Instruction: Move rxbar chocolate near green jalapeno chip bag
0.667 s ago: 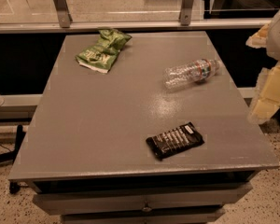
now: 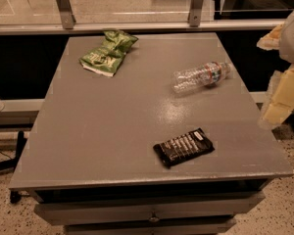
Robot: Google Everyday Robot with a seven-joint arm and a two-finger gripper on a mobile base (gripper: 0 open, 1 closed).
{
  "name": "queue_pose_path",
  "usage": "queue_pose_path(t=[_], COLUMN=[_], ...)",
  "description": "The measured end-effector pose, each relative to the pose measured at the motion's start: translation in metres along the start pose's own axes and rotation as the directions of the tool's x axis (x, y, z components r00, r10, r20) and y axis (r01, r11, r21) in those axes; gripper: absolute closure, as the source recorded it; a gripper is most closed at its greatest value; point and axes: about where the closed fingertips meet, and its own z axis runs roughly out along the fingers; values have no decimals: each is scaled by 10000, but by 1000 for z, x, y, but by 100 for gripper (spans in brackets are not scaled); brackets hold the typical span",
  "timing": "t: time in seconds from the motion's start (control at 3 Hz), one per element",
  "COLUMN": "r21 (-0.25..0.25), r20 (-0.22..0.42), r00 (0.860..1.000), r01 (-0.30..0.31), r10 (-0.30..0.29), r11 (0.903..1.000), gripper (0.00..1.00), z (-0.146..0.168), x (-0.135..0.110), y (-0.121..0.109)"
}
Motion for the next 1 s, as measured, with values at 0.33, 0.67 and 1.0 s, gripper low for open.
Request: queue_pose_path(t=[0.33,0.67,1.0], r21=[-495,-1293,-2082], r20=[968,2260,3114], r00=[9953,9731,9462], r01=[-1,-157,-227], r10=[49,449,883], r11=[9988,9915,9778], gripper=[0,0,0], z=[32,71,103], x=[-6,-20,-35], y=[13,36,58])
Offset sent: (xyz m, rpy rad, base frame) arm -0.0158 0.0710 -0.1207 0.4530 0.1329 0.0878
